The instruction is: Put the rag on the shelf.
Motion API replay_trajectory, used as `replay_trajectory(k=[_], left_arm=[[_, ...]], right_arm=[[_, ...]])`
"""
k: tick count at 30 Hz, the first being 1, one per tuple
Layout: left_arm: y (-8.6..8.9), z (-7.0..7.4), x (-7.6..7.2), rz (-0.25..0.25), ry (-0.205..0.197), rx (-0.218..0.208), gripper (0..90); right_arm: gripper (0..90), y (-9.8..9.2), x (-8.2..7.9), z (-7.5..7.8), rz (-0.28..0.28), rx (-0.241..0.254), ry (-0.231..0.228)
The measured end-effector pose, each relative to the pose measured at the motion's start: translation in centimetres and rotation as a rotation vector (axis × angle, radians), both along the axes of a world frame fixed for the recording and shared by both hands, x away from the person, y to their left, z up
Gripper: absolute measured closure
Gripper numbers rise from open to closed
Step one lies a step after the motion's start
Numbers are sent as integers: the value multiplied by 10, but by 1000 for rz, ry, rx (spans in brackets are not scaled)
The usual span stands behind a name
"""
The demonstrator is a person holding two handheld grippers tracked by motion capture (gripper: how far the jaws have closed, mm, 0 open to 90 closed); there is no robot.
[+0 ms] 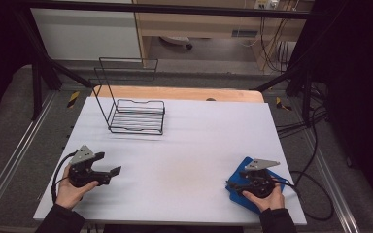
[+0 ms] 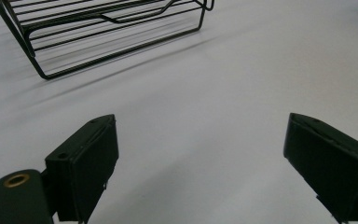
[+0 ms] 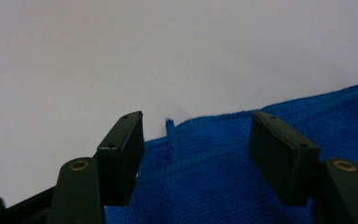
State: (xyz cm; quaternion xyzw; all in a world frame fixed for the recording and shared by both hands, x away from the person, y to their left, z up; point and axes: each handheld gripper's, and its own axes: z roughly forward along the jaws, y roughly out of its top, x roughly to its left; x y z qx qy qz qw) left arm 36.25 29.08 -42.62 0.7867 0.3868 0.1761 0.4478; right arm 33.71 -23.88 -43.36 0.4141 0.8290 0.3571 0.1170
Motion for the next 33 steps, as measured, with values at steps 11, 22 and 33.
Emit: replay_trajectory(k=[11,22,33], left_arm=[[0,-1,0,7,5,4,111],[1,0,0,12,8,-1,115],[1,-1,1,12,15,5,117]], right_arm=[[398,17,-9,-13,-12,-117,-41],[591,16,-10,-12,-34,-148,-56],[449,18,-13,-8,-20,-103,-51]])
